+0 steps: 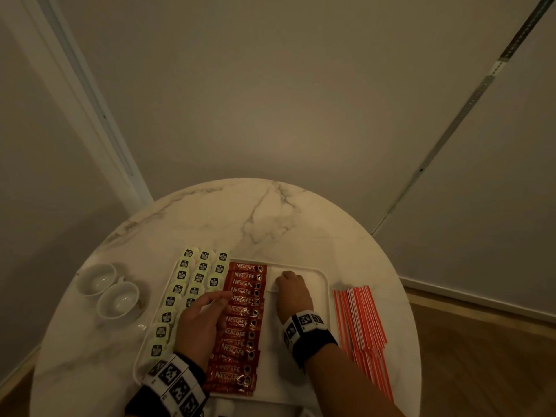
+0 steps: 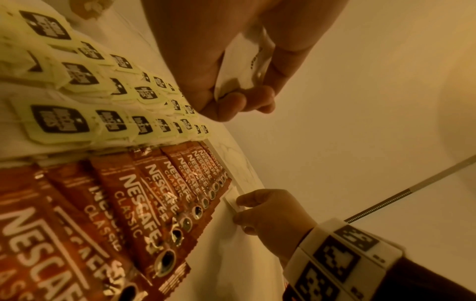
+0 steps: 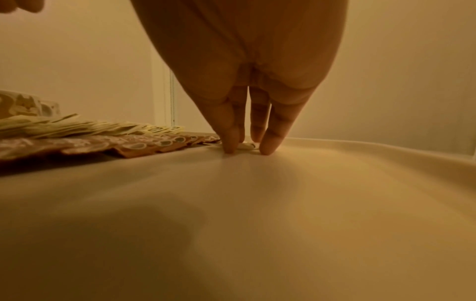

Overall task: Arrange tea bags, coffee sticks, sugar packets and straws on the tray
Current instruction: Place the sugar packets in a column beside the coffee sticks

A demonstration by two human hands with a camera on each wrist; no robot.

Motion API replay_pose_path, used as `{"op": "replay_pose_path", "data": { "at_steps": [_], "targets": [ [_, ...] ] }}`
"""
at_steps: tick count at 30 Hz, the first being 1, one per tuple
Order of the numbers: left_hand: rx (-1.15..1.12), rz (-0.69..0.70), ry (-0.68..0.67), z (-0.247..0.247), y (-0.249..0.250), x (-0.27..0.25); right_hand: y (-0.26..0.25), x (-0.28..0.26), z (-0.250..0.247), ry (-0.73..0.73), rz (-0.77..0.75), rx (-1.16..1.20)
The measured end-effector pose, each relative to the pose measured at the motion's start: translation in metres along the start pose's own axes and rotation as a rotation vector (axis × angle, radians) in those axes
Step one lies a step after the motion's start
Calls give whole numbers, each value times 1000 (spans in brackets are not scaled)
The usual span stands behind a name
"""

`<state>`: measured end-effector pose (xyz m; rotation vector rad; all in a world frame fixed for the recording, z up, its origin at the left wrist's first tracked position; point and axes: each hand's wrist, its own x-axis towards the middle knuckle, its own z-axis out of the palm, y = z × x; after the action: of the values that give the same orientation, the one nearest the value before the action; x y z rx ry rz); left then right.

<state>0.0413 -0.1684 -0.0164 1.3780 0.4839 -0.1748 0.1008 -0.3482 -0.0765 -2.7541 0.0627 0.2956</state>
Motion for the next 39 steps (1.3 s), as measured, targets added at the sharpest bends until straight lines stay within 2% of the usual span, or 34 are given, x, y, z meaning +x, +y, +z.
{"op": "replay_pose_path", "data": {
  "at_steps": [22,30,34,36,37,39],
  "targets": [
    [31,21,11,-2,2,0,0,6,-3,-9,-49,-21],
    [14,-14,-11,-6,-2,1,-1,6,-3,-9,-28,16],
    [-142,-64,-38,-2,4,-2,-1,-4,-9,80,72,150],
    [-165,-60,-65,3,7,-4,-7,-19,-17,131,123,344],
    [-171,-64,-79,5,7,-4,-12,-28,-21,106,144,526],
    [-145,-87,-90,9,5,-1,-27,-51,-29,-88,164,939]
  ]
}}
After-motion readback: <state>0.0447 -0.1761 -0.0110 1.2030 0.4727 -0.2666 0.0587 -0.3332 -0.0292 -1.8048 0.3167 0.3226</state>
